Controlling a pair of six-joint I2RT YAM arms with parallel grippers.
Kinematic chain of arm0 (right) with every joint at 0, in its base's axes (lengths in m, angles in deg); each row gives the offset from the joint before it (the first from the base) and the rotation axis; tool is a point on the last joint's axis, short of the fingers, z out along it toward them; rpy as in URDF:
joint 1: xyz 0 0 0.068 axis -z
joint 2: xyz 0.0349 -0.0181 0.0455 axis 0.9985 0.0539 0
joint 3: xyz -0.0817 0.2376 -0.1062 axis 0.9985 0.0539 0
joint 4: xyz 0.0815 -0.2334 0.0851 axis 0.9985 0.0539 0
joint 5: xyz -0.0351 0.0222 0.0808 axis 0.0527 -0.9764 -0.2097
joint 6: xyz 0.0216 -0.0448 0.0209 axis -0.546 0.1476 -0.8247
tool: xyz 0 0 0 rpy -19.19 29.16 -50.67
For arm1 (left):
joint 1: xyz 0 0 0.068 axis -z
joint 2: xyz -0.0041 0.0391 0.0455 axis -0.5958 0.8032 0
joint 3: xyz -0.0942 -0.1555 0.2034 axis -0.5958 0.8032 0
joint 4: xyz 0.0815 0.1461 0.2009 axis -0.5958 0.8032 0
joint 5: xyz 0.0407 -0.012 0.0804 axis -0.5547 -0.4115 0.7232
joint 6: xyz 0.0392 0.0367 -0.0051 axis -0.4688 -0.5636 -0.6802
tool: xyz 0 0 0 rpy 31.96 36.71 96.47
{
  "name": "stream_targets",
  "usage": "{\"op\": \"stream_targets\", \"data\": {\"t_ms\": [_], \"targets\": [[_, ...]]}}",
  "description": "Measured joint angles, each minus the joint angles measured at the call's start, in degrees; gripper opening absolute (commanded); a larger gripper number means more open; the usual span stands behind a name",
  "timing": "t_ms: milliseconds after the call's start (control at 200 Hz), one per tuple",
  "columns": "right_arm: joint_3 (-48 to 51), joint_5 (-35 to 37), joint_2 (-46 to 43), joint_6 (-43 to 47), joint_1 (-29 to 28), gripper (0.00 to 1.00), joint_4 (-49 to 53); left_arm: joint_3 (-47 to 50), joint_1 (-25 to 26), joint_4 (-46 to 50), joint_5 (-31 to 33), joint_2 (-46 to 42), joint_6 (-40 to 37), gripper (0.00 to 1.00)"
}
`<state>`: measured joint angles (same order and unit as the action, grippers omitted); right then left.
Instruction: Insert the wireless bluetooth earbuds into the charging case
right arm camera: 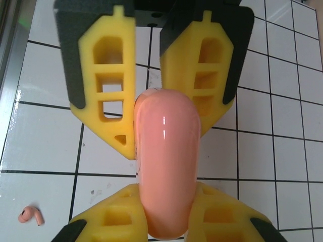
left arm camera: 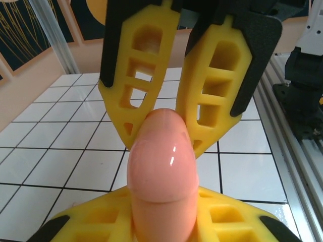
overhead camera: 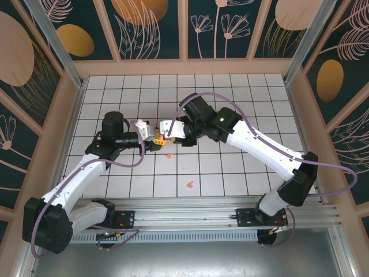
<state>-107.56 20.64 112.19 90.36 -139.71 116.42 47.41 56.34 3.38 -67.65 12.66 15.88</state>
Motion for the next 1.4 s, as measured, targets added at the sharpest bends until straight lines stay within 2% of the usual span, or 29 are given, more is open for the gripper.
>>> {"op": "stream_targets", "data": {"t_ms": [110,220,340,936,1281,1401], "targets": [[0.00,0.07,0.00,-0.02,-0.04,0.13,0.04,0.00,-0.04,0.02,0.09,0.00,0.33,0.14],[0.04,-0.04,0.00,-0.39,-0.04,0.34,-0.07,0.00,-0.04,-0.04,0.02,-0.02,0.42,0.12],[1.22,-0.87,-0.11,-2.16,0.13,0.40,-1.86,0.00,0.07,-0.22,-0.44,-0.24,0.42,0.11],[9.77,-19.58,-7.32,-10.01,8.79,0.40,-13.60,0.02,0.07,-2.27,-0.33,-1.66,0.37,0.11],[11.17,-22.12,-8.63,-13.68,11.15,0.40,-20.39,0.22,0.17,-2.01,-0.68,-1.66,0.02,0.11],[12.26,-22.97,-9.27,-15.63,11.54,0.41,-22.03,1.95,0.17,-4.85,-0.87,-1.66,1.97,0.11]]}}
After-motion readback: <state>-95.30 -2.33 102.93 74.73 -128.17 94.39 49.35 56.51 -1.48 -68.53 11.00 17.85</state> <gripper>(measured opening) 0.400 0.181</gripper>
